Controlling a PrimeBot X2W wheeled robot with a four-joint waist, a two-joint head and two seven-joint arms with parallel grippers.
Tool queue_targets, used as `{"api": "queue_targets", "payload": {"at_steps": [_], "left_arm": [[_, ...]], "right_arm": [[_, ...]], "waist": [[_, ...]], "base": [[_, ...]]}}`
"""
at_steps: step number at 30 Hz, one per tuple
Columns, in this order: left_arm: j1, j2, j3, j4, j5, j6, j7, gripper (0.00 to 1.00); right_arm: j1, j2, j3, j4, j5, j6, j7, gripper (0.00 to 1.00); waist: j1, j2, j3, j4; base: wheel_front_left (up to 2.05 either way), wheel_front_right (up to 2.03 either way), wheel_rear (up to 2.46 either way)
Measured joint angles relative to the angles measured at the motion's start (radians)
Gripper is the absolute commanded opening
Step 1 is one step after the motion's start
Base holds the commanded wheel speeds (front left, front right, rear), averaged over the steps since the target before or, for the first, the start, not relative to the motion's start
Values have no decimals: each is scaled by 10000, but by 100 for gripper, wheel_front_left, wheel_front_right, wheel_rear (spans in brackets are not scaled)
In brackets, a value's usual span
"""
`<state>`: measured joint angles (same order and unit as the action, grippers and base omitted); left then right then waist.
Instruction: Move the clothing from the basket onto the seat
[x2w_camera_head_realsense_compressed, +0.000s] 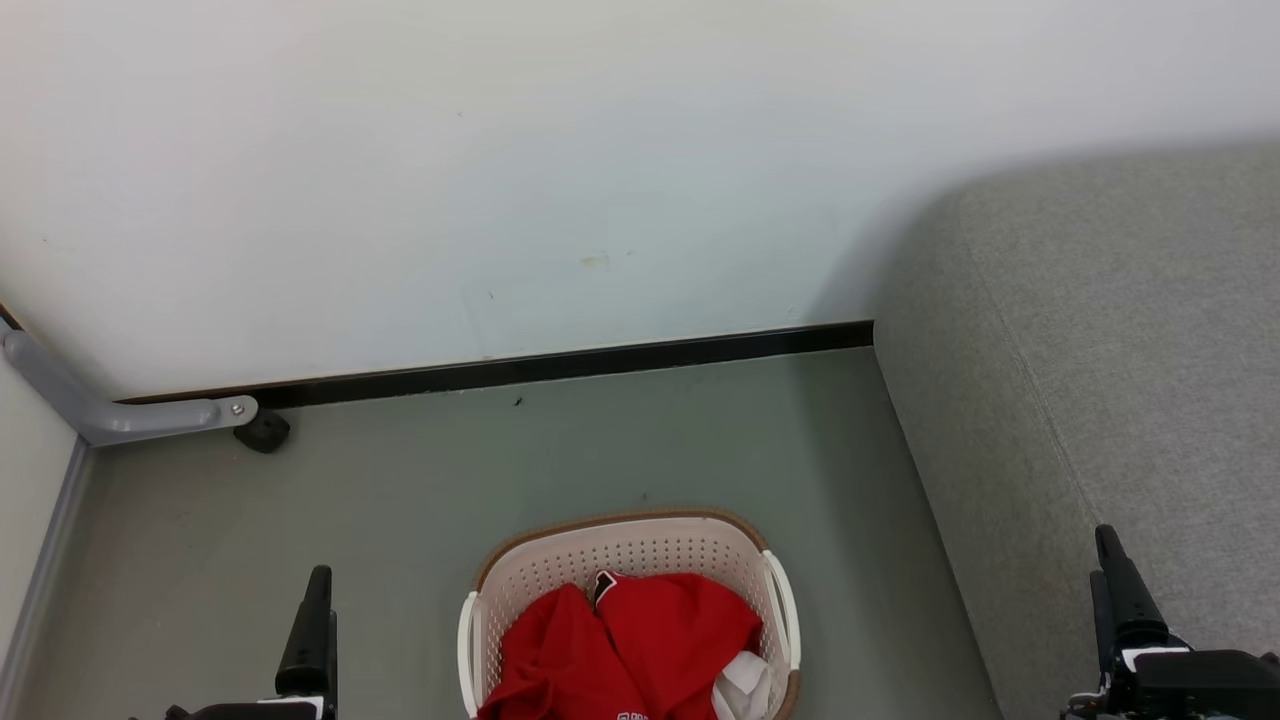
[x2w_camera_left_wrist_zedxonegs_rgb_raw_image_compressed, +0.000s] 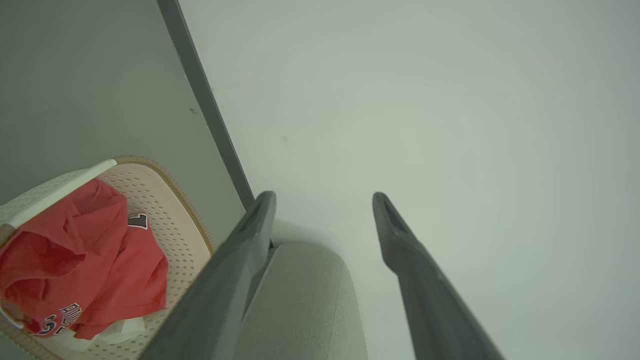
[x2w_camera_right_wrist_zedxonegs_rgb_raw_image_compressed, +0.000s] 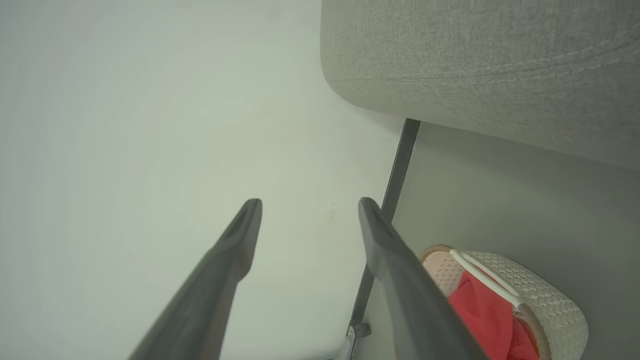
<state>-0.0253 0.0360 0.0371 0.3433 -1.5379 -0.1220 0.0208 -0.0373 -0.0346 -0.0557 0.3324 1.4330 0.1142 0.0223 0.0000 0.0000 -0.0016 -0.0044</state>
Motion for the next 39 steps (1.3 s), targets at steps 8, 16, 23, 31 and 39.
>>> {"api": "queue_targets", "payload": {"at_steps": [8,16,23,31,39], "left_arm": [[-13,58,12,4,849,0,-297,100],[-30,232,-155,12,2337,165,-617,100],[-37,349,-299,17,3444,267,-869,100],[-41,520,-462,13,4865,431,-1158,100],[-42,738,-587,31,6044,527,-1419,100]], "right_arm": [[-156,-119,291,-125,-1133,-92,-330,100],[-260,-401,771,-182,-2631,-186,-635,100],[-414,-673,1269,-194,-3940,-219,-874,100],[-547,-940,1774,-194,-5373,-276,-1183,100],[-641,-1193,2247,-165,-6711,-353,-1406,100]], "waist": [[-1,0,-23,-3],[0,-1,-58,-14],[-1,0,-87,-40],[0,0,-113,-78],[-1,0,-127,-133]], "base": [[0,0,0],[0,0,0],[0,0,0],[0,0,0],[0,0,0]]}}
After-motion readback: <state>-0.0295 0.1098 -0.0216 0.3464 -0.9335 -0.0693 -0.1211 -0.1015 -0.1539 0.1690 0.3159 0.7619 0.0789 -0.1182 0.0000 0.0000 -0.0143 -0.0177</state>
